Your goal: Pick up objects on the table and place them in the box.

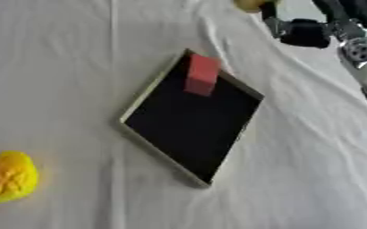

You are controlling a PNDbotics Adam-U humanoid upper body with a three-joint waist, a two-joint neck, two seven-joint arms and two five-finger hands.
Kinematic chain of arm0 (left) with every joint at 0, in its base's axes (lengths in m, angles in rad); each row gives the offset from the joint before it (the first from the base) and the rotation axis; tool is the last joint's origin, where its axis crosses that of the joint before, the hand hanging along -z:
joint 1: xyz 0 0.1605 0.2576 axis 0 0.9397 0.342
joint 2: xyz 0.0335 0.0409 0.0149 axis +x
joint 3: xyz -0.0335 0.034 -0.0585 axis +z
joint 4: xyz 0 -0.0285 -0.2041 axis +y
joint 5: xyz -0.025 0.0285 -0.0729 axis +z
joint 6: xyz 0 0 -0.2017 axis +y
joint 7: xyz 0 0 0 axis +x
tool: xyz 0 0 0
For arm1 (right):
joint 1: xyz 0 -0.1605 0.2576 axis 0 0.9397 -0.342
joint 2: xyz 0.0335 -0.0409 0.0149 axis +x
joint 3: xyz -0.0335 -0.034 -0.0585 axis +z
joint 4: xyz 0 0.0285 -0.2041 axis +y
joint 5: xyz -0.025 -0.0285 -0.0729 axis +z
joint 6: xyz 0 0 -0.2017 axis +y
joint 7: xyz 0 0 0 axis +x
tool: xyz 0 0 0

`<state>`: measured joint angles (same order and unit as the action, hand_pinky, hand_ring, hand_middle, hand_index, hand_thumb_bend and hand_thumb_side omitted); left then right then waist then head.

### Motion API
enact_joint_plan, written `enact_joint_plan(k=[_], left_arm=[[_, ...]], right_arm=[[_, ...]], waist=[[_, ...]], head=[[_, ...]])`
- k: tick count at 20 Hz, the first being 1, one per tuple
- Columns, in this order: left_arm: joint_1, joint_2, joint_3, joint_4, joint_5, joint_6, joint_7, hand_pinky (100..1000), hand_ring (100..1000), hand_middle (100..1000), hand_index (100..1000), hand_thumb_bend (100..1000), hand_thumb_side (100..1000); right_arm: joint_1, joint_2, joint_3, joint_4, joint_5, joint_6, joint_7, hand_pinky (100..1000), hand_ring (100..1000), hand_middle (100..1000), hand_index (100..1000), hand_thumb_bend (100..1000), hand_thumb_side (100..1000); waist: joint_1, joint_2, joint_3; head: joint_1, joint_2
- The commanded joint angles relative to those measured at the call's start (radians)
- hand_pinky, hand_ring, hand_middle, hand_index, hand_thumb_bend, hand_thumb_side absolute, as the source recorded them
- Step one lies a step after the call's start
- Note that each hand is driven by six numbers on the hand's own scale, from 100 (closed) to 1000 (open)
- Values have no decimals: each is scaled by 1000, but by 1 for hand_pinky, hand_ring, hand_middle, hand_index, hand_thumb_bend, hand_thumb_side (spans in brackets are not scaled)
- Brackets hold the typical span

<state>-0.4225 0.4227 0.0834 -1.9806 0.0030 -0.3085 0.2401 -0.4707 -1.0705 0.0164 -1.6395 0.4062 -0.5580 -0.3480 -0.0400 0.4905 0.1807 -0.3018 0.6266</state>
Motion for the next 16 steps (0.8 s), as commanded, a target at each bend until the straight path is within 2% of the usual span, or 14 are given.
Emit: enact_joint_plan(k=[1, 4, 7, 9, 10, 13, 16], left_arm=[[-3, 15, 6, -19, -8, 7, 13, 751, 741, 681, 903, 100, 563], [-2, 7, 17, -19, -14, 8, 42, 753, 742, 683, 902, 100, 565], [-1, -1, 32, -19, -27, 5, 77, 755, 744, 685, 901, 100, 560], [2, -4, 42, -19, -37, 1, 101, 757, 745, 686, 900, 100, 543], [5, -5, 46, -19, -42, -1, 113, 758, 746, 686, 900, 100, 533], [17, -2, 55, -19, -59, -5, 140, 758, 746, 687, 900, 100, 528], [23, -5, 55, -19, -66, -5, 152, 758, 745, 687, 900, 100, 529]], right_arm=[[12, -62, 39, -86, -7, -40, 30, 698, 623, 292, 465, 100, 199], [34, -69, 87, -152, 20, -74, 50, 691, 619, 297, 468, 100, 198], [41, -47, 133, -220, 47, -83, 72, 686, 614, 296, 466, 100, 198], [38, -17, 155, -264, 65, -65, 93, 680, 604, 281, 454, 100, 191], [38, -5, 167, -287, 75, -53, 106, 669, 599, 327, 458, 100, 195], [27, 28, 210, -348, 116, -16, 147, 660, 594, 378, 460, 100, 197], [-9, 84, 250, -359, 157, -3, 173, 659, 593, 406, 460, 100, 192]], waist=[[11, -44, -11], [28, -69, -28], [42, -91, -48], [52, -105, -66], [57, -111, -77], [66, -125, -104], [73, -132, -116]], head=[[12, 23], [22, 46], [28, 68], [40, 81], [48, 88], [66, 103], [76, 100]])
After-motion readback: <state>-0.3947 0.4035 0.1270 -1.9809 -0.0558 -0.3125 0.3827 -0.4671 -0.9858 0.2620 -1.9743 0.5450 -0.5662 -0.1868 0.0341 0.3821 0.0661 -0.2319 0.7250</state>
